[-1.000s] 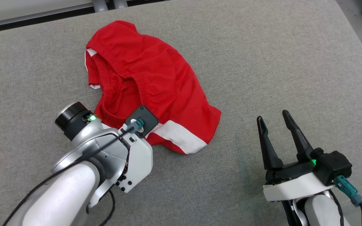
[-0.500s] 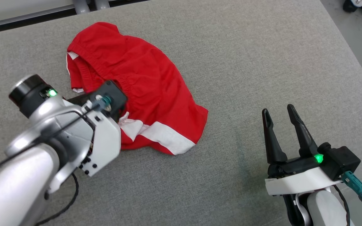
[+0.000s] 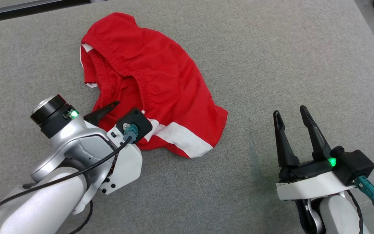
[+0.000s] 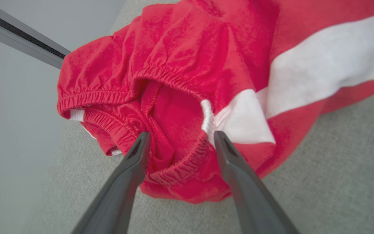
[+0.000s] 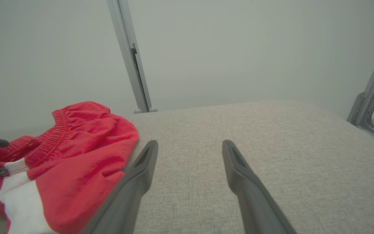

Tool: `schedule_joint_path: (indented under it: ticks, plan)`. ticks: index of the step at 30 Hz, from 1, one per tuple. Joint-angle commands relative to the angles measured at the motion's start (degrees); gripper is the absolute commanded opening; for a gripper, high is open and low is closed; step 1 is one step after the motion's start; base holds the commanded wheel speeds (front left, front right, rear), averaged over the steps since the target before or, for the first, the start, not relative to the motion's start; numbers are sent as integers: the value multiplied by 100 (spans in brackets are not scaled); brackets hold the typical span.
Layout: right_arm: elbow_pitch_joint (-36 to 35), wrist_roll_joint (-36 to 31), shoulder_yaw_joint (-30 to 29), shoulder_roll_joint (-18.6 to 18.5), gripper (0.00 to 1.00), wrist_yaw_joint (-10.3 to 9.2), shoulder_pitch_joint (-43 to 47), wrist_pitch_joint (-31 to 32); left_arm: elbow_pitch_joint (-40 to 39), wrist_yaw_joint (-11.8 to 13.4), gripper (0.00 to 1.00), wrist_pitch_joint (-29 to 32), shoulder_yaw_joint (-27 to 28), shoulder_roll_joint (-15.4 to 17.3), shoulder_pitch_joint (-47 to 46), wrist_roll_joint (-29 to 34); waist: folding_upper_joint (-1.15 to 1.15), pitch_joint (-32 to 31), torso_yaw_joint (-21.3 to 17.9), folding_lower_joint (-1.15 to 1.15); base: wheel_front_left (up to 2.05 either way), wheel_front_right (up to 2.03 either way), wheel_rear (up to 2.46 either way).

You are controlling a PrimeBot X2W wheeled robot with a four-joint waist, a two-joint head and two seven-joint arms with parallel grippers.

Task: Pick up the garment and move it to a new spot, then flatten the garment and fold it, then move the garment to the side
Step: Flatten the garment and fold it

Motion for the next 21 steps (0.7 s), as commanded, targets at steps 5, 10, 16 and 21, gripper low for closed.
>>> schedule_joint_path:
  ticks: [5,10,16,21]
  plan:
    - [22,-32,54,-7,100,-12,10,-1,188,-69,100,-127,-111,-143,-64,-69,0,4,4,0,0,0,0]
    - [43,-1,77,-7,100,-12,44,-1,262,-104,100,-128,-172,-179,-117,-103,0,5,-35,0,0,0,0]
    - [64,48,85,-7,100,-12,26,-1,307,-151,20,-30,-219,-167,-148,-211,0,19,-116,0,0,0,0]
    - [44,85,105,-7,100,-12,-3,-1,271,-150,0,80,-182,-160,-173,-347,0,55,-173,0,0,0,0]
